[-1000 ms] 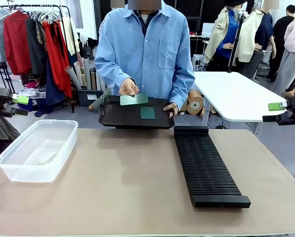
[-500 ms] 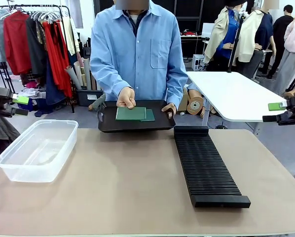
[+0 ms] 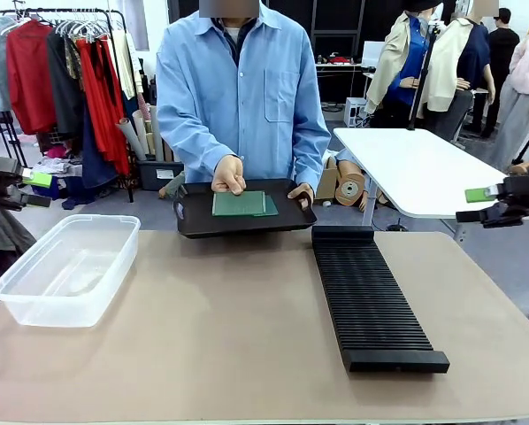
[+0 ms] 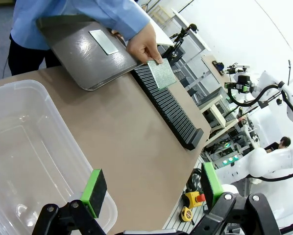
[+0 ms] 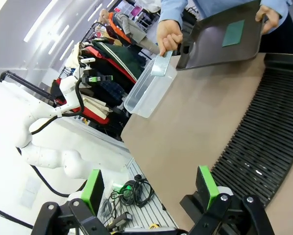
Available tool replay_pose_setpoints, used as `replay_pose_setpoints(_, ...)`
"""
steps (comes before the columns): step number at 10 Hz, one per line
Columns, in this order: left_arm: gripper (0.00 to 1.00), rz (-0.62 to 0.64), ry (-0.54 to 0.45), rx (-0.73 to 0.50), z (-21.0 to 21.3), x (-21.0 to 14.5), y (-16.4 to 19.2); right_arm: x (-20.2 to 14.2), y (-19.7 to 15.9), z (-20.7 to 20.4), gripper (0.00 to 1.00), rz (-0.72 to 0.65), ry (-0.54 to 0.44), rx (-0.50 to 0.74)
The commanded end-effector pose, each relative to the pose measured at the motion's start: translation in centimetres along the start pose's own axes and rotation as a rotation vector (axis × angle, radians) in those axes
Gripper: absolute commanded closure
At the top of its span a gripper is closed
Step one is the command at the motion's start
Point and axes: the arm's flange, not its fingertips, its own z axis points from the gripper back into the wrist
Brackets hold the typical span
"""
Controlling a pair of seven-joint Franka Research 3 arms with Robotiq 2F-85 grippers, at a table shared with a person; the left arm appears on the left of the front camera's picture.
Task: Sort PCBs into racks and boxes based on the side picked up.
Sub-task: Pick up the Blank PCB handed by the Human.
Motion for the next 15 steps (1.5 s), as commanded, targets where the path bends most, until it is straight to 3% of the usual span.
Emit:
replay_pose_setpoints(1,0.0,-0.001,-0.004,-0.004,0.1,0.0,0.0,1.8,-1.4,-2.2,0.0,0.007,-0.007,0.03)
replay_pose_setpoints(5,0.0,-0.001,-0.004,-0.004,0.1,0.0,0.0,4.2,-4.9,-7.6,0.0,0.016,-0.02,0.076)
replay_pose_setpoints(12,0.0,-0.001,-0.004,-0.004,0.1,0.0,0.0,7.1,-8.6,-15.8,0.0,-0.041,0.087,0.212)
replay_pose_setpoints(15,0.0,-0.001,-0.004,-0.004,0.1,0.0,0.0,7.7,-10.6,-19.0,0.0,-0.102,0.085,0.232)
